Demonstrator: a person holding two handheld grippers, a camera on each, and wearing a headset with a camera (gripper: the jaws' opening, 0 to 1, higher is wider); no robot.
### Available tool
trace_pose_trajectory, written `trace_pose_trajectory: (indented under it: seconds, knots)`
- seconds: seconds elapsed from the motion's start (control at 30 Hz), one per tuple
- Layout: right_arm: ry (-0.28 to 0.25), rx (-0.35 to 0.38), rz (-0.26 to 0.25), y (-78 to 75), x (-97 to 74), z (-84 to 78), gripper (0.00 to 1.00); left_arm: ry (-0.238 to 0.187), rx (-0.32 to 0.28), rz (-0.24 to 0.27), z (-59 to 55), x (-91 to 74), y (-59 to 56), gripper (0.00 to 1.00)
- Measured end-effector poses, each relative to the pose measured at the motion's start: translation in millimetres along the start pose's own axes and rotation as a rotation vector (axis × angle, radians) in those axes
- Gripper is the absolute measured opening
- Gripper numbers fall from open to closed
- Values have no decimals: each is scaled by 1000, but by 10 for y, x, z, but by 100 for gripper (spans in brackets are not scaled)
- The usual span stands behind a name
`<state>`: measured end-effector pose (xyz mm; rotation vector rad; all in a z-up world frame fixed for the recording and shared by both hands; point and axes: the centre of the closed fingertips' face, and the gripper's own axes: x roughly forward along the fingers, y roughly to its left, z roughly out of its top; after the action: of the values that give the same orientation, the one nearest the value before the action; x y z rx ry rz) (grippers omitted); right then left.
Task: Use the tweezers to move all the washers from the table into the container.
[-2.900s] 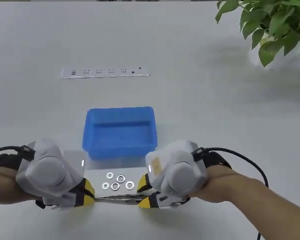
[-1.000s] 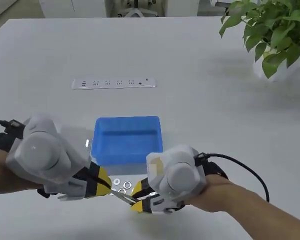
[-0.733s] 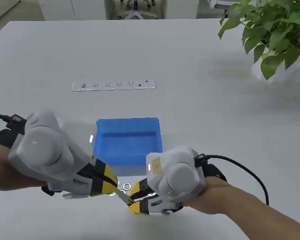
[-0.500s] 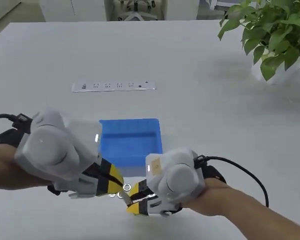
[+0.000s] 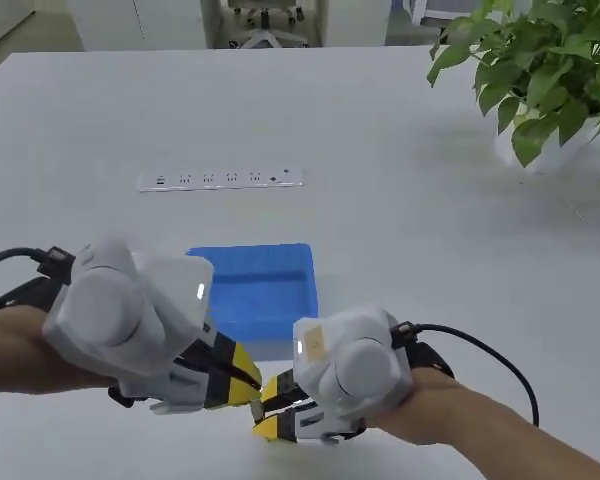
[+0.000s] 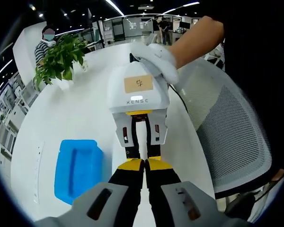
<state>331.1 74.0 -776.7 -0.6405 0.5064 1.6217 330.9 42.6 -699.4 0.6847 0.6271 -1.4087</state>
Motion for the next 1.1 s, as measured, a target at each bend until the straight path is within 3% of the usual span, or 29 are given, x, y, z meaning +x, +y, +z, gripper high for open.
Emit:
trace_pose_trajectory:
  seconds: [0.17,0.5,0.87,1.1]
  knots:
    - [-2,1,2,3,0,1,12,-17,-9,-1,-11,5,-5,6]
    - [1,-3,-4,-2,-22,7,12,-13,8,-3,-8,-17,0,5]
    - [0,8,-33,-73,-103,-6,17,-14,30,-1,48,-42,76,5]
    - [12,30,-70,-140,-230,-103,22,-18,46,-4,100,-16,157,5]
